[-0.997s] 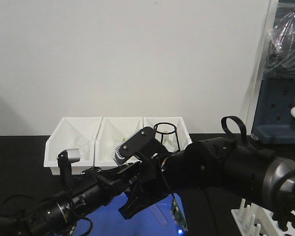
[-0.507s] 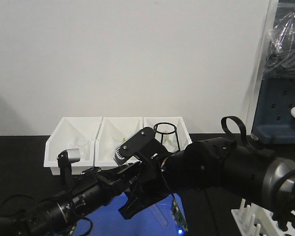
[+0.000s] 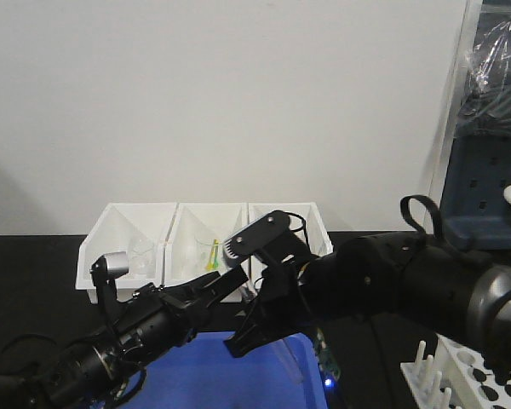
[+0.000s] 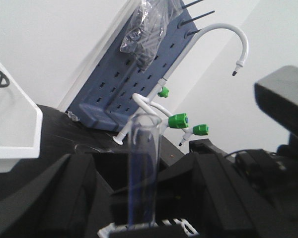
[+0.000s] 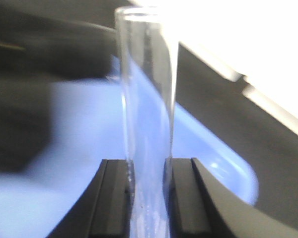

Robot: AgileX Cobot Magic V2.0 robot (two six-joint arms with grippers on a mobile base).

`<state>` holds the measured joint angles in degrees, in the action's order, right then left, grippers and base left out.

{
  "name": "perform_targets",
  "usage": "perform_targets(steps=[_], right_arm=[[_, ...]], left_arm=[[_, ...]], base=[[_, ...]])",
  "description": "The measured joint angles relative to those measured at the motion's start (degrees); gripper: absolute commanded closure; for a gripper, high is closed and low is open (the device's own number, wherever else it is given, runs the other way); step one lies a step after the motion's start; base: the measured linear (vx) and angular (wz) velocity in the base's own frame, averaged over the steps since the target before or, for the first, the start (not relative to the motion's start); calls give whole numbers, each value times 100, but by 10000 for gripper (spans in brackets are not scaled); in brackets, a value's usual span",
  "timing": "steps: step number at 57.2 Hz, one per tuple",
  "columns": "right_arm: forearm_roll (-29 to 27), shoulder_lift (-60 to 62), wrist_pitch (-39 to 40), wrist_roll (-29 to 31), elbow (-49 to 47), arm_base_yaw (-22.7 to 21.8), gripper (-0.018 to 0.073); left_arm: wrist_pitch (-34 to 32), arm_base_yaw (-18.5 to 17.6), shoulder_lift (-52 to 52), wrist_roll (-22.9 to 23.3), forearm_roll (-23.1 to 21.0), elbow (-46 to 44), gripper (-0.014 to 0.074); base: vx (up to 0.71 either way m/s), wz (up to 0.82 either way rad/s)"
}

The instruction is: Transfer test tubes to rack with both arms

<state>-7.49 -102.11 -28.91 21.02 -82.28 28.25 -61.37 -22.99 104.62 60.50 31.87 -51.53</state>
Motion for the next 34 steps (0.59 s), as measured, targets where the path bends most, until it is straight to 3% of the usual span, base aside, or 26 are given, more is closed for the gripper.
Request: perform_targets(steps=[24, 34], right_arm=[[-303, 423, 508, -101, 8, -1563, 568], [-347, 1155, 1439, -101, 720, -2339, 568]], left_arm=[[5, 147, 0, 0, -61, 0, 38], [5, 147, 0, 0, -61, 0, 40]], base=[[0, 0], [0, 0]])
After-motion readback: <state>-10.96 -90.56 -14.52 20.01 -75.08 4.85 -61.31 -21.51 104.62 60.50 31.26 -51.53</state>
